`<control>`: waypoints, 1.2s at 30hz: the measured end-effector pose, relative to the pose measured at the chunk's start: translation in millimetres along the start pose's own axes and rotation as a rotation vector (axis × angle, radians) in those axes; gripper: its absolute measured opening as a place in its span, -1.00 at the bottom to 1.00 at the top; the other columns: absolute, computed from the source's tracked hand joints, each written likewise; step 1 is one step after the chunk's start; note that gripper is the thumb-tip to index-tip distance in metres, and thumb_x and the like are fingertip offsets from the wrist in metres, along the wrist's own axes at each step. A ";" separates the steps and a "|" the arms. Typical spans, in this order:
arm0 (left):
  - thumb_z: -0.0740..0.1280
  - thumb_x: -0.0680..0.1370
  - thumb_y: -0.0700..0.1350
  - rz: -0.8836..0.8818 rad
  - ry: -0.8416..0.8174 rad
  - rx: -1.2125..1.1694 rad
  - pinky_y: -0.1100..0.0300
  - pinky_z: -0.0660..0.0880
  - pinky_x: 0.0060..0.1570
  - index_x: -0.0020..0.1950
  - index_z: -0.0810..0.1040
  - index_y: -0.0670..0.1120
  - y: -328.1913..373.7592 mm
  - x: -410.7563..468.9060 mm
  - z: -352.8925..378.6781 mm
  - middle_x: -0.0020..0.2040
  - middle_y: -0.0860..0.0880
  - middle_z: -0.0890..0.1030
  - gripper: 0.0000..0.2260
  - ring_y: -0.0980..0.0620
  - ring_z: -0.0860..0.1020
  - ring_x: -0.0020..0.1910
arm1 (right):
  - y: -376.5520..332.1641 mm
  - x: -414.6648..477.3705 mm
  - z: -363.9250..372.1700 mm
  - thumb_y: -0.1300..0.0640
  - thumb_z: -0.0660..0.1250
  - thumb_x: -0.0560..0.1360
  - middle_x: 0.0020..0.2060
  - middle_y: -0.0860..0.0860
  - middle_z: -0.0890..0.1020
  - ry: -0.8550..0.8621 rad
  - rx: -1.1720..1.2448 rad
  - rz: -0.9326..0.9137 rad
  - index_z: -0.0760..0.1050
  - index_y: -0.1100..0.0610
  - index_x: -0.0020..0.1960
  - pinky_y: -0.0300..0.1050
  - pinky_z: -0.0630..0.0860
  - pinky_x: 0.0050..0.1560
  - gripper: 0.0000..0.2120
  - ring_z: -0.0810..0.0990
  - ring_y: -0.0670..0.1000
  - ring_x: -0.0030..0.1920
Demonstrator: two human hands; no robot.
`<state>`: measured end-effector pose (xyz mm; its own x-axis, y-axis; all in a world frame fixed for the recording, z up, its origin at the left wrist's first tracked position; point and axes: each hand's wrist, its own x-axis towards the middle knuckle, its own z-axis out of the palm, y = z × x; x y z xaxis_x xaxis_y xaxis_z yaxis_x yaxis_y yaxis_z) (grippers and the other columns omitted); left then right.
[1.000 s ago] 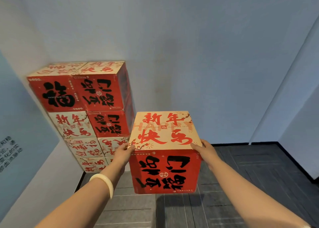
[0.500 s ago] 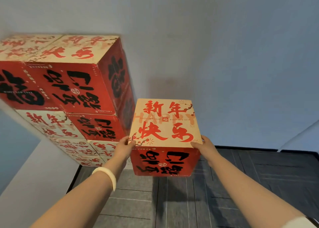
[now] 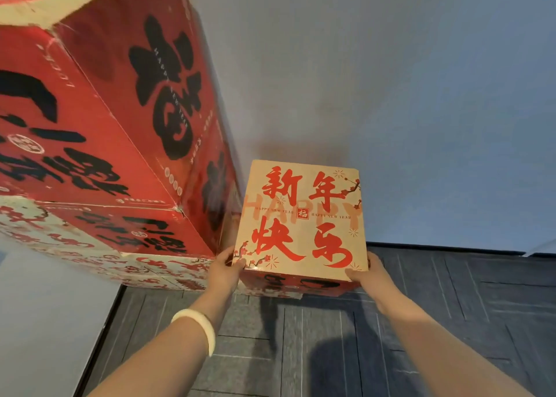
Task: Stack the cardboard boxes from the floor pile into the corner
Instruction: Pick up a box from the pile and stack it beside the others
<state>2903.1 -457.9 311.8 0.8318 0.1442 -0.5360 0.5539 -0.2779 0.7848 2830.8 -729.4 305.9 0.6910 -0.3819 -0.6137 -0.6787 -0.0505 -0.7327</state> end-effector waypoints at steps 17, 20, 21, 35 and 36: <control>0.25 0.56 -0.25 -0.021 0.034 0.020 0.03 0.39 0.27 0.35 0.46 -0.09 -73.4 121.6 28.3 0.27 -0.09 0.53 -0.65 -0.10 0.46 0.25 | 53.2 124.2 72.2 0.30 0.33 0.48 0.19 0.06 0.51 0.019 0.002 0.068 0.25 0.11 0.39 0.13 0.48 0.21 -0.47 0.49 0.10 0.20; 0.24 0.57 -0.27 -0.002 0.054 0.019 0.10 0.36 0.24 0.36 0.44 -0.10 -79.5 128.5 33.5 0.29 -0.08 0.51 -0.65 -0.10 0.44 0.28 | 58.4 133.5 76.9 0.31 0.32 0.49 0.18 0.06 0.52 0.013 0.021 0.071 0.25 0.10 0.38 0.09 0.49 0.19 -0.49 0.48 0.09 0.19; 0.23 0.58 -0.27 0.005 0.059 0.024 0.13 0.35 0.22 0.36 0.43 -0.10 -82.0 130.4 34.7 0.28 -0.07 0.51 -0.65 -0.10 0.43 0.28 | 60.2 135.8 78.4 0.31 0.32 0.50 0.17 0.06 0.52 0.011 0.029 0.072 0.26 0.10 0.38 0.09 0.49 0.19 -0.50 0.49 0.10 0.19; 0.23 0.59 -0.11 0.018 0.053 0.115 -0.04 0.32 0.35 0.50 0.20 -0.08 -96.1 141.9 39.6 0.43 -0.08 0.35 -0.52 -0.12 0.34 0.39 | 71.1 143.3 83.2 0.17 0.36 0.50 0.25 0.04 0.48 0.002 0.093 -0.005 0.21 0.08 0.44 0.00 0.44 0.14 -0.43 0.46 0.06 0.21; 0.24 0.59 -0.09 0.012 0.045 0.116 -0.03 0.30 0.37 0.51 0.17 -0.09 -95.6 140.2 39.9 0.45 -0.08 0.33 -0.48 -0.12 0.32 0.40 | 71.4 142.6 82.9 0.16 0.37 0.49 0.25 0.04 0.48 0.003 0.100 -0.010 0.21 0.08 0.44 -0.01 0.44 0.14 -0.42 0.45 0.05 0.20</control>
<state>2965.4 -449.0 149.1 0.8408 0.1815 -0.5101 0.5379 -0.3872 0.7488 2901.5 -711.0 141.7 0.6970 -0.3848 -0.6051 -0.6431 0.0378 -0.7648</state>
